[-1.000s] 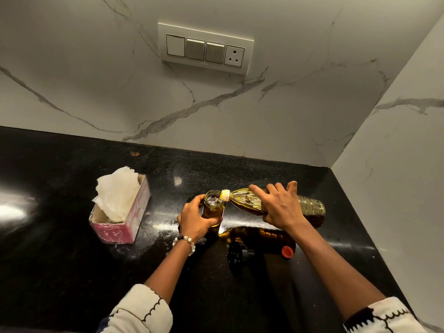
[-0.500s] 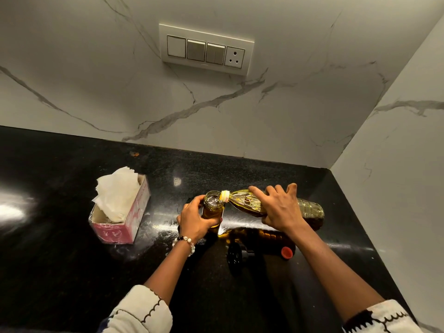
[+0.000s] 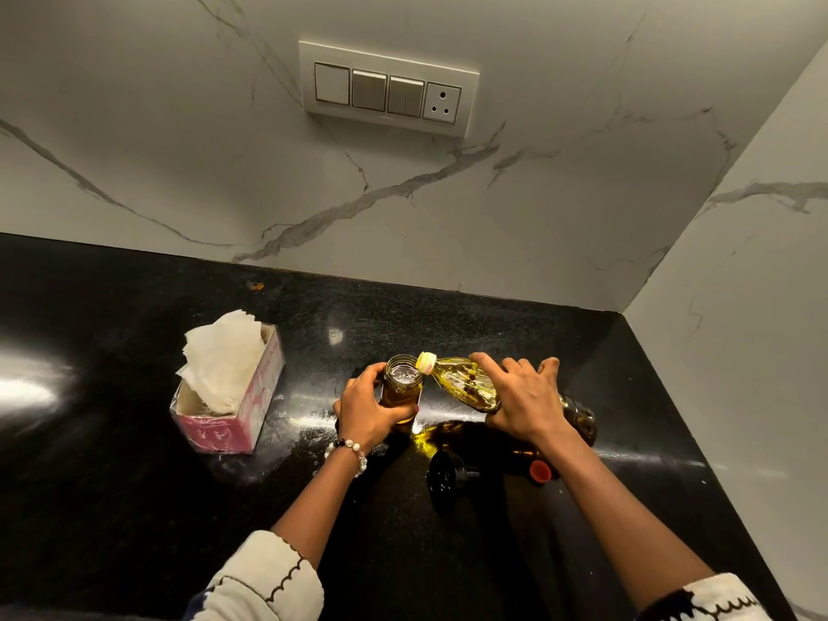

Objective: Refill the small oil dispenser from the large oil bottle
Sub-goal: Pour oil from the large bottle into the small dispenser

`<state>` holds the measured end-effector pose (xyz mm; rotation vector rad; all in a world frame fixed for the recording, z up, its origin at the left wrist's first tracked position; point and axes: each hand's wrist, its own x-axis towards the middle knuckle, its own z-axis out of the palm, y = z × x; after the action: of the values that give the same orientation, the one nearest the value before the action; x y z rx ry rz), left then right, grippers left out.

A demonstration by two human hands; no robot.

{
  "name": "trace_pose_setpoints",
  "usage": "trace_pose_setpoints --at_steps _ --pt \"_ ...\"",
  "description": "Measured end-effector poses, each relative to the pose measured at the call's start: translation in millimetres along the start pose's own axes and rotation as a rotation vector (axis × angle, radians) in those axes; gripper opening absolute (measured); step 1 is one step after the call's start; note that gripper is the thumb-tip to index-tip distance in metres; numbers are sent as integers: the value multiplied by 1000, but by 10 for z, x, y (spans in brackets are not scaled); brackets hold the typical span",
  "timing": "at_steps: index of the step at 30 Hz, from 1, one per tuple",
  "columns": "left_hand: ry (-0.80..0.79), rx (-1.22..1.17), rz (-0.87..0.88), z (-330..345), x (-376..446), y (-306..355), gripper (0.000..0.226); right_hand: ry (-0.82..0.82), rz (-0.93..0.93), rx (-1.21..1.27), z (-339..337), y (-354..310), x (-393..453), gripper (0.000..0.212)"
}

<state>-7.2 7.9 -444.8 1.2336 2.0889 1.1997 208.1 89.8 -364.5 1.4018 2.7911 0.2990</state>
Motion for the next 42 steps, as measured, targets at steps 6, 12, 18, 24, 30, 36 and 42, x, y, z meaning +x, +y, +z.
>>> trace_pose_setpoints --at_steps 6,12,18,24,30,36,42 --pt "-13 -20 -6 -8 -4 -7 78 -8 5 65 17 8 -13 90" --pt "-10 -16 -5 -3 9 -17 76 123 87 350 -161 42 51 89" --pt "-9 -17 -6 -1 0 -7 76 344 140 823 -318 98 57 85" --pt "-17 -20 -5 -13 -12 3 79 475 281 1154 -197 161 9 87" --pt "-18 11 -4 -20 -11 26 78 577 405 1228 -54 156 -113 90" --pt "-25 -1 -22 0 -12 15 81 592 415 1257 -34 196 -180 96" --pt "-8 18 -35 23 -12 18 77 496 385 1308 12 247 -227 100"
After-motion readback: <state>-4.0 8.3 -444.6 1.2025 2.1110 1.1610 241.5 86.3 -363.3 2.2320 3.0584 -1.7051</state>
